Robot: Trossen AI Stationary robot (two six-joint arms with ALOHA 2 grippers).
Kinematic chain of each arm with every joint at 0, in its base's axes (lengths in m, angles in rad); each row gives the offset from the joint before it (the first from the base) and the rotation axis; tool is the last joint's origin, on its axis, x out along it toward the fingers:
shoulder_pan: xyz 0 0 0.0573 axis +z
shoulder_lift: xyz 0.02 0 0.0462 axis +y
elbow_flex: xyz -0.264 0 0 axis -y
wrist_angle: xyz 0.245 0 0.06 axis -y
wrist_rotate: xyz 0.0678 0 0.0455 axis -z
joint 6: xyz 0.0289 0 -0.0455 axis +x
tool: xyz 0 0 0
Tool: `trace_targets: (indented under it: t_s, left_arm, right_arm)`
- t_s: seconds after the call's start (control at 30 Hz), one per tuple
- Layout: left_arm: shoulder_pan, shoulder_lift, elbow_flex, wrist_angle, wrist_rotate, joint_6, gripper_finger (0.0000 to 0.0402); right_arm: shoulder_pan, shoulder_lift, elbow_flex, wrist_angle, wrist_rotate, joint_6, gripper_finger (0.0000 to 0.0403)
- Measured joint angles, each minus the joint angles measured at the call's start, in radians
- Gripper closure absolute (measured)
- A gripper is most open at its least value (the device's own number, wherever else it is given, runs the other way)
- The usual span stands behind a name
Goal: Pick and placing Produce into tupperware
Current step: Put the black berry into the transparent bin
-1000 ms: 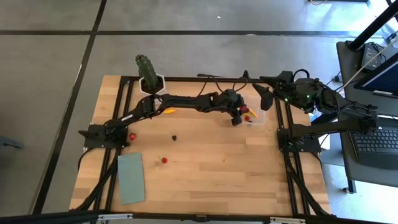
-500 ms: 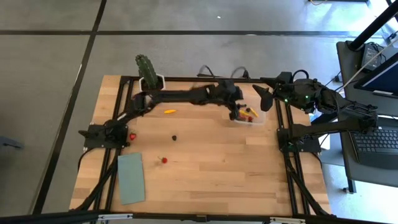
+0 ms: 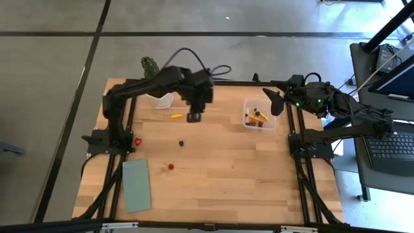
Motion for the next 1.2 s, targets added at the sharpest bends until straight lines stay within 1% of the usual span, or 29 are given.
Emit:
trace_targets:
  t_s: [0.07, 0.13, 0.2, 0.4, 0.73, 0.83, 1.0, 1.1, 1.2]
  left_arm:
    - [0.008, -0.030, 0.001, -0.065, -0.025, -0.032, 0.0276]
    - [0.019, -0.049, 0.001, -0.099, -0.064, -0.057, 0.0279]
    - [0.032, -0.059, 0.000, -0.134, -0.082, -0.069, 0.0283]
    - [0.050, -0.072, 0.000, -0.217, -0.029, -0.082, 0.0293]
    - [0.023, -0.072, 0.000, -0.221, -0.015, -0.077, 0.0309]
    - [0.024, -0.072, 0.000, -0.252, -0.016, -0.083, 0.0291]
    - [0.024, -0.072, 0.000, -0.247, -0.015, -0.086, 0.0222]
    - [0.023, -0.072, 0.000, -0.247, -0.012, -0.108, 0.0191]
    - [0.022, -0.072, 0.000, -0.247, 0.028, -0.155, 0.0172]
  right_arm:
    - [0.000, 0.000, 0.000, 0.000, 0.000, -0.001, 0.0148]
    - [0.000, 0.001, 0.000, 0.000, 0.000, -0.003, 0.0148]
    - [0.000, 0.002, 0.000, 0.003, 0.001, -0.004, 0.0148]
    - [0.000, 0.010, 0.000, 0.001, 0.000, 0.003, 0.0148]
    - [0.000, 0.038, 0.000, 0.001, 0.000, 0.003, 0.0148]
    - [0.000, 0.048, 0.000, 0.002, 0.000, 0.003, 0.0148]
    - [0.000, 0.056, 0.000, 0.003, 0.000, 0.003, 0.0148]
    - [0.000, 0.055, 0.000, 0.003, 0.000, 0.003, 0.0148]
    - [0.000, 0.055, 0.000, 0.003, 0.000, 0.003, 0.0148]
